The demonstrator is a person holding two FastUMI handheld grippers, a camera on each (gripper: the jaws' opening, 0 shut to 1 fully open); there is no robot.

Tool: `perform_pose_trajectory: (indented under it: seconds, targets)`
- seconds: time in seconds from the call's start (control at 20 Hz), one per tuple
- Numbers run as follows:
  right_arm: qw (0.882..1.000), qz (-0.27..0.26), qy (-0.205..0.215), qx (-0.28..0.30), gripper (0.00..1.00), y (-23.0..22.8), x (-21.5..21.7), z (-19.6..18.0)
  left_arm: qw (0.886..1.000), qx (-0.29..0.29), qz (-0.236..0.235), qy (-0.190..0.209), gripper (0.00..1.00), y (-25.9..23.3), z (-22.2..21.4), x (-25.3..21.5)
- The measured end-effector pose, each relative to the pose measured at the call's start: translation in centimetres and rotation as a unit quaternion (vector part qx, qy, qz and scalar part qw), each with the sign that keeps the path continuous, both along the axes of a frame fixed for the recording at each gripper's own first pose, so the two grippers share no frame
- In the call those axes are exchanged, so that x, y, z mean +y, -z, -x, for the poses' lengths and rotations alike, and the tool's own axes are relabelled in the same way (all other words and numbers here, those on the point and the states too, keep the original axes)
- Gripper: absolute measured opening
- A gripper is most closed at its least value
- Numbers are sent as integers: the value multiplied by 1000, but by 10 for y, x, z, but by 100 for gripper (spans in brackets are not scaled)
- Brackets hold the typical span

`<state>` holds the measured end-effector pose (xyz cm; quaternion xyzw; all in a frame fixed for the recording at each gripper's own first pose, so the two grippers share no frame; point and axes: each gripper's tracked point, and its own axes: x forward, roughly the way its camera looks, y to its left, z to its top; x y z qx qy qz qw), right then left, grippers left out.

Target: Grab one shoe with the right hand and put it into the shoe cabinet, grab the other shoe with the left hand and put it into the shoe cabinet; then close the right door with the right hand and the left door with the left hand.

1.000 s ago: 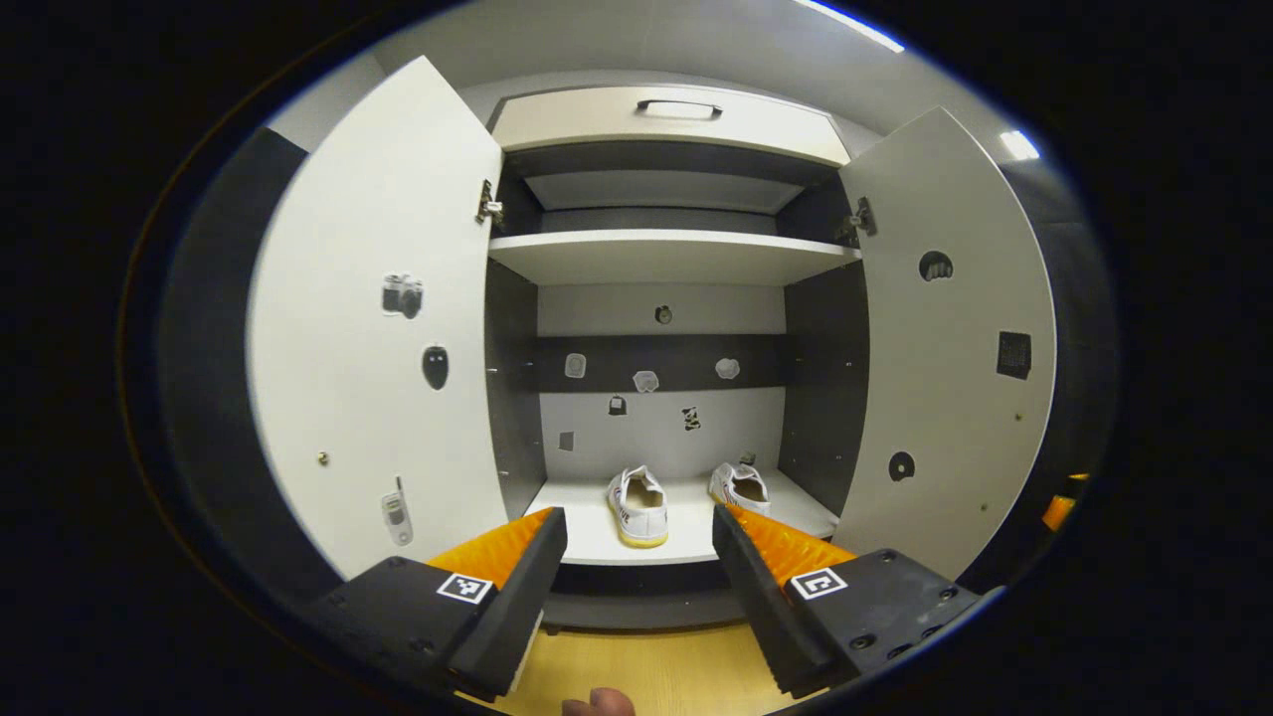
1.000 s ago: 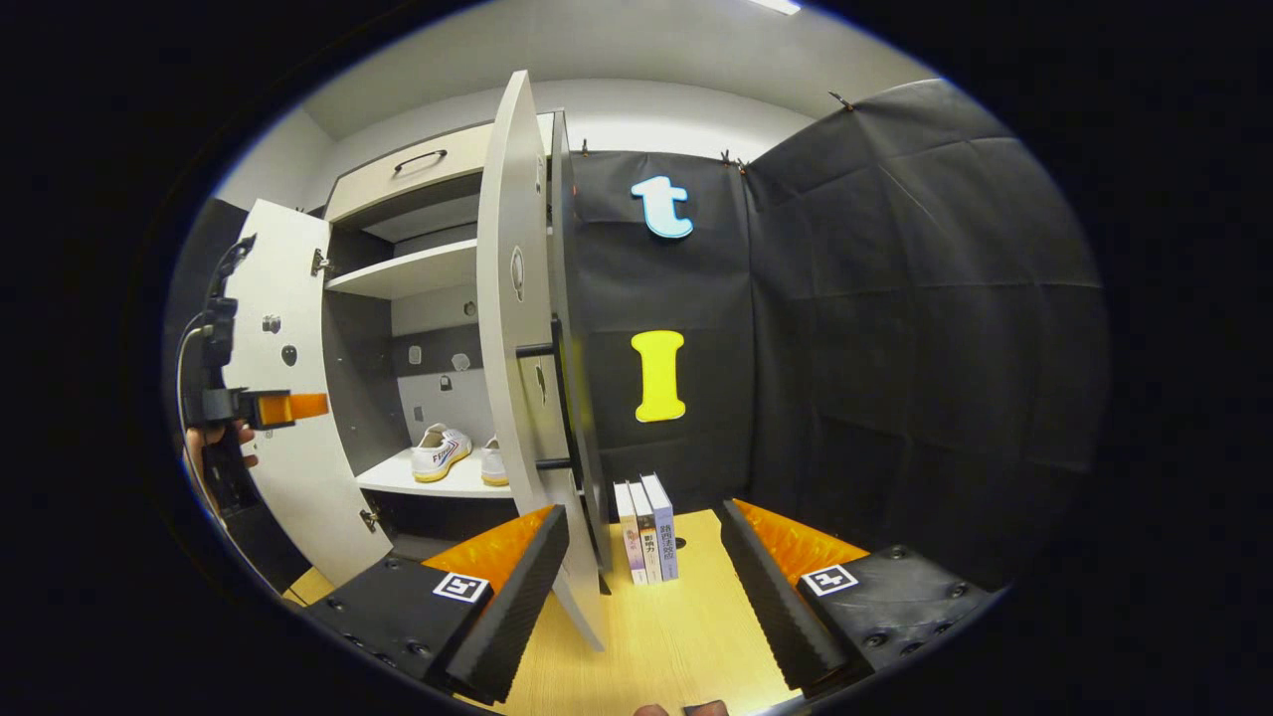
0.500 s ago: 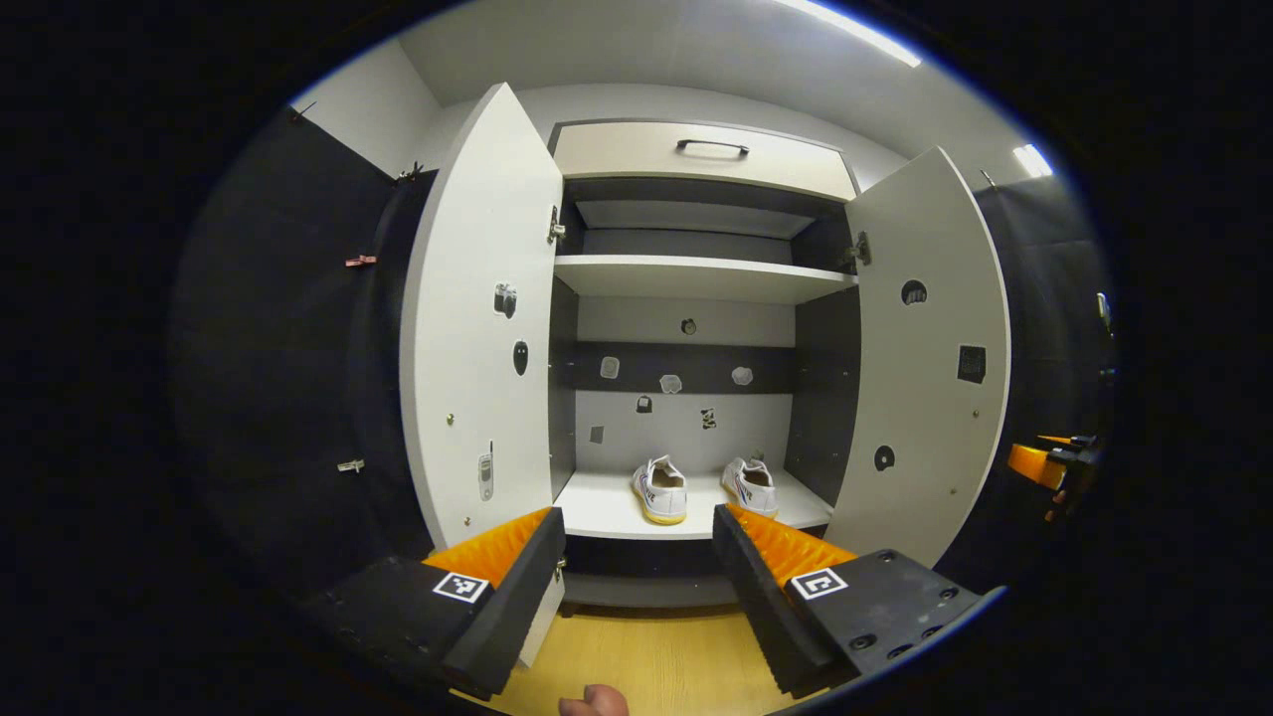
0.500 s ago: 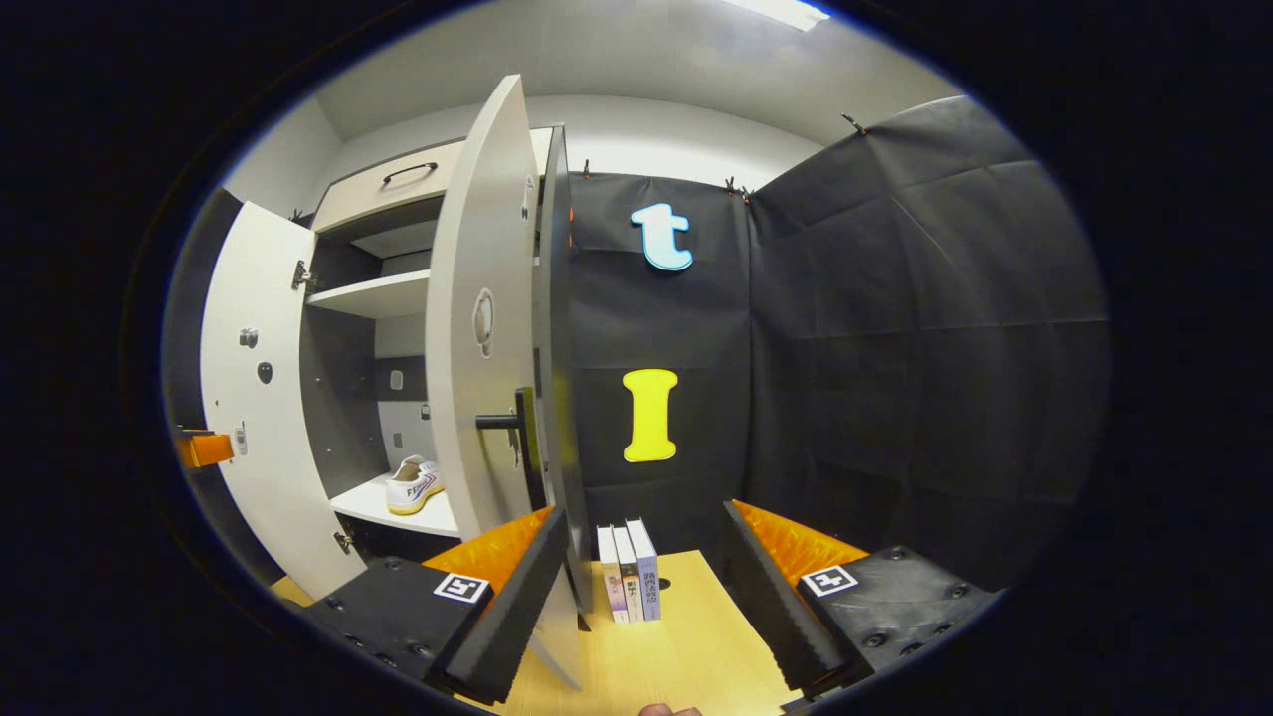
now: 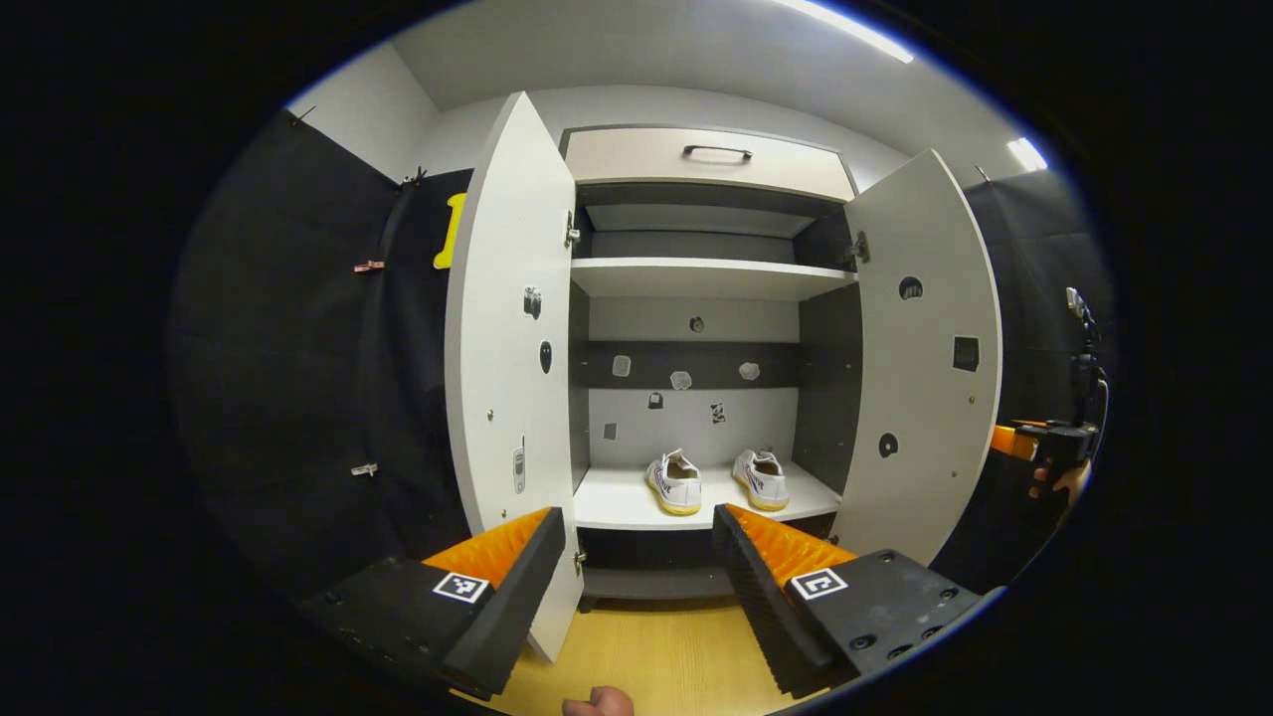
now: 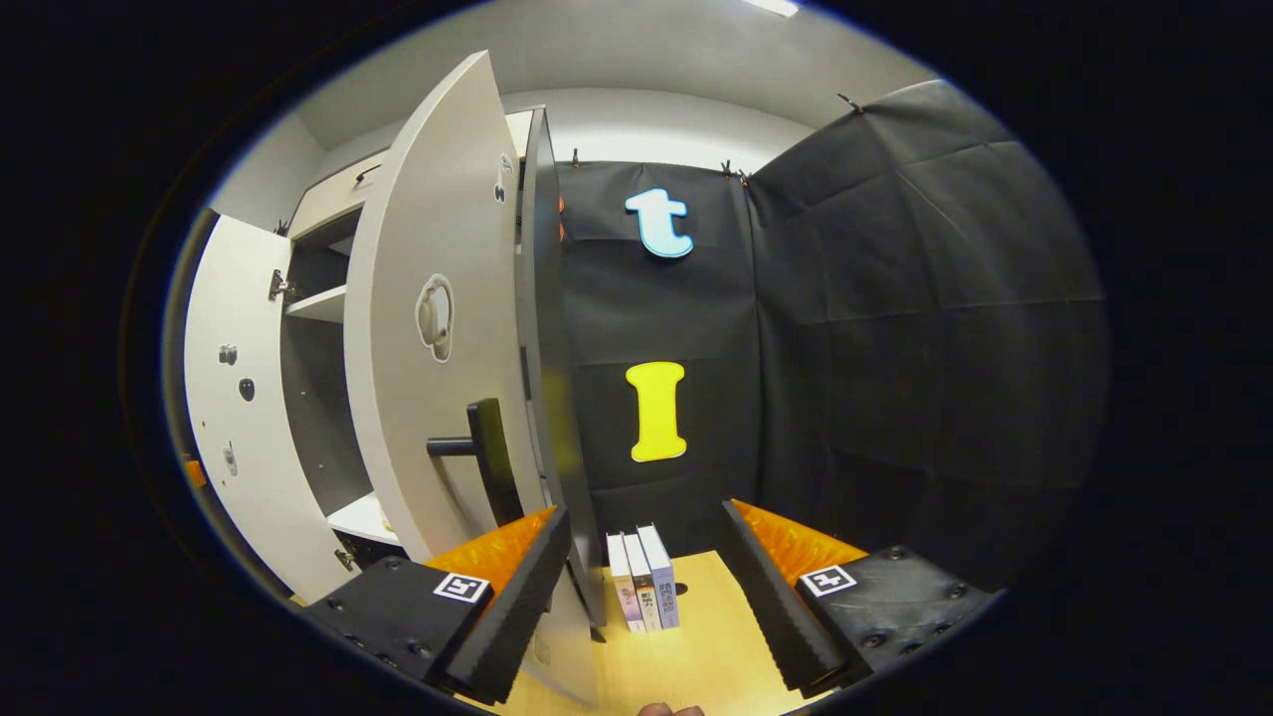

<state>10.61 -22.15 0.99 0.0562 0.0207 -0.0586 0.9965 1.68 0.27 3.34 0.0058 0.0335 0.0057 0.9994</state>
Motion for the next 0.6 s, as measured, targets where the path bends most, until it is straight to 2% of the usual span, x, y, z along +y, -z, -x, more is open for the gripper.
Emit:
perform_pose_trajectory:
  seconds: [0.2, 0.45, 0.6]
  targets:
    - [1000, -20, 11, 3, 100, 3, 8, 2, 1000, 2, -5, 1, 94, 2, 2, 12]
    - [999, -30, 26, 0, 98, 3, 22, 7, 1000, 5, -5, 1, 94, 4, 3, 27]
    - [999, -37, 19, 0, 98, 4, 37, 8, 1000, 8, -4, -1, 94, 7, 4, 36]
